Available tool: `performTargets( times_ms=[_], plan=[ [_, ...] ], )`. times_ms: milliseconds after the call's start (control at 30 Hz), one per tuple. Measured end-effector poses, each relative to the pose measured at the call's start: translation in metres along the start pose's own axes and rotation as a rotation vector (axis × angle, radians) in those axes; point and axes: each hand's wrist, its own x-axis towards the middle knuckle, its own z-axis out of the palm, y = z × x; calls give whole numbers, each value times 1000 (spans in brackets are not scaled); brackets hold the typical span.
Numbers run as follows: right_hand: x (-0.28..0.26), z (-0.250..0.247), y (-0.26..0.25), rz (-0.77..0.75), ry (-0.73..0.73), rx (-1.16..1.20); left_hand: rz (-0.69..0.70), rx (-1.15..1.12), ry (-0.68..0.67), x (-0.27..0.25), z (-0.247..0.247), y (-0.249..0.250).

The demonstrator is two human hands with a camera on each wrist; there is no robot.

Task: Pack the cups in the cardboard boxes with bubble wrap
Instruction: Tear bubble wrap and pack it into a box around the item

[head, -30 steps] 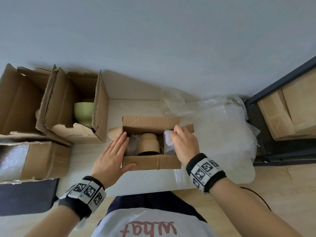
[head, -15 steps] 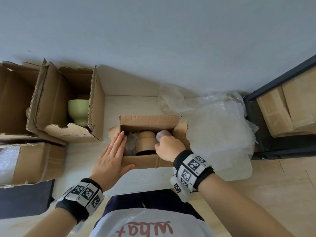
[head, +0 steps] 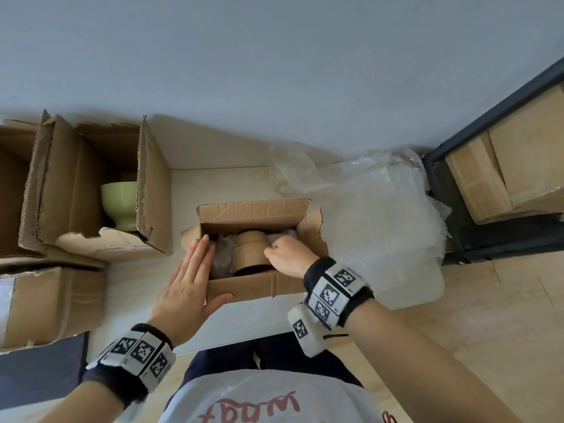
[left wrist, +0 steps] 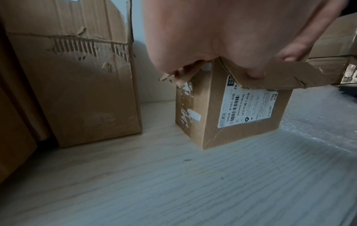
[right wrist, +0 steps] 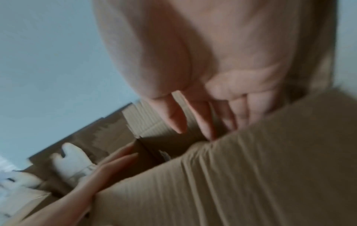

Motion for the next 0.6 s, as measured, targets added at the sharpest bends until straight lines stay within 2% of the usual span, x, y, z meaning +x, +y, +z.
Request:
performTargets(
  times_ms=[67,167,233,300,500,600],
  plan=[
    [-25,-3,10,-188,143,41,4,16,4,1,-2,0],
    [-59,-23,27,-424,520,146,-5,82,-17,3,-6,2],
    [-67,-43,48,-403,708,184,-40,95,-37,5,-8,4],
    [-61,-62,78,-250,765,165,-63,94,-37,5,-7,6],
    [-14,-101,168,386,675,44,-73,85,-58,2,-9,6],
    [4,-108,189,558,628,140,-49,64,-46,1,-10,5]
  ],
)
